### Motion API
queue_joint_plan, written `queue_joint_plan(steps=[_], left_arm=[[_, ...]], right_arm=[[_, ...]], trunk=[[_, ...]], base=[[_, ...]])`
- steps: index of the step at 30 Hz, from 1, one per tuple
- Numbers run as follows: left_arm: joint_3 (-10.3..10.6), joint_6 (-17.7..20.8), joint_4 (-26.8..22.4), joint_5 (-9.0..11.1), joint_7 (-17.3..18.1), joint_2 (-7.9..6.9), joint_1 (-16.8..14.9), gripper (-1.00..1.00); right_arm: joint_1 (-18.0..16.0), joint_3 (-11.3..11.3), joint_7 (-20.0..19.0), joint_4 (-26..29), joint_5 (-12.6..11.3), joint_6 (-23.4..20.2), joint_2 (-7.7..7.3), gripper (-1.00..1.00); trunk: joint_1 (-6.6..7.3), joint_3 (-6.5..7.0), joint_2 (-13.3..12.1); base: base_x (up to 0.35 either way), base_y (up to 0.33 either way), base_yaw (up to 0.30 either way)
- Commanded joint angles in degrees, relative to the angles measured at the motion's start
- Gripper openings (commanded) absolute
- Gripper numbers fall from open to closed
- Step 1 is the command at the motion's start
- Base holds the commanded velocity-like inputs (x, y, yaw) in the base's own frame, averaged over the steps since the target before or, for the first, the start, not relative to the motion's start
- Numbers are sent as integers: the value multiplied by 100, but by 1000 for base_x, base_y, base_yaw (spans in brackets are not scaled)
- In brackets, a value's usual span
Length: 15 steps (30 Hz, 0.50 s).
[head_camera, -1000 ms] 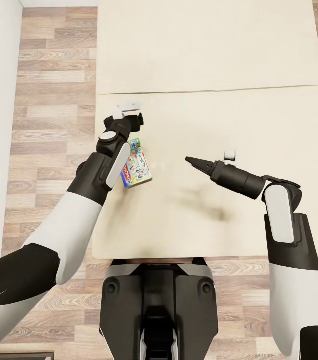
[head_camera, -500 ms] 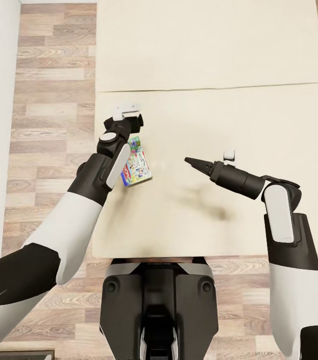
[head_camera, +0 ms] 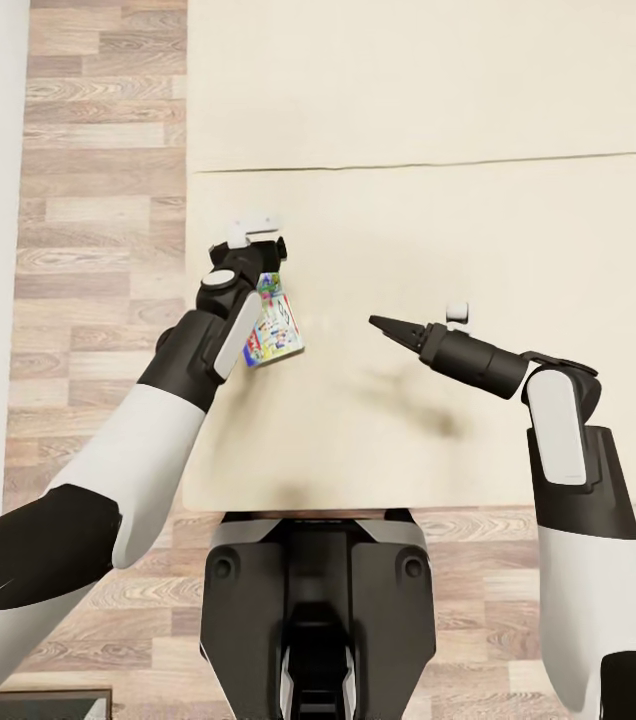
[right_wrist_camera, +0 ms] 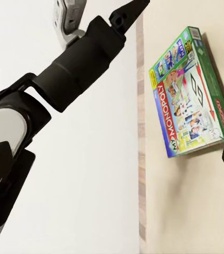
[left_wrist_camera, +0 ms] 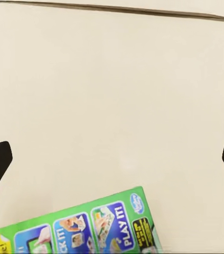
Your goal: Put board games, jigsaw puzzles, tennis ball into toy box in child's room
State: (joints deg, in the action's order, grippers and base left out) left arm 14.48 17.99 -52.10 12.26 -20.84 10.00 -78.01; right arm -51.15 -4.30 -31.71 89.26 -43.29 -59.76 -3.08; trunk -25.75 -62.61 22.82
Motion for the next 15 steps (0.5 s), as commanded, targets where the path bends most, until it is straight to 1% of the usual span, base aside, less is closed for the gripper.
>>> queue_joint_plan(steps=[1, 8, 13, 15], left_arm=[[11, 16, 16, 48, -43, 0, -3, 100], [11, 18, 82, 48, -49, 0, -10, 100], [11, 20, 92, 48, -51, 0, -13, 100], [11, 20, 93, 48, -52, 0, -26, 100]], right_arm=[[-8, -8, -48, 1, 37, -24, 0, 100], [-70, -28, -46, 39, 14, -24, -2, 100], [-364, -2, -46, 48, 7, -24, 0, 100], [-556, 7, -46, 60, 4, -24, 0, 100]], trunk=[[-3, -15, 10], [-3, -82, 10], [-3, -129, 10], [-3, -148, 10]], base=[[0, 0, 0], [0, 0, 0], [0, 0, 0], [0, 0, 0]])
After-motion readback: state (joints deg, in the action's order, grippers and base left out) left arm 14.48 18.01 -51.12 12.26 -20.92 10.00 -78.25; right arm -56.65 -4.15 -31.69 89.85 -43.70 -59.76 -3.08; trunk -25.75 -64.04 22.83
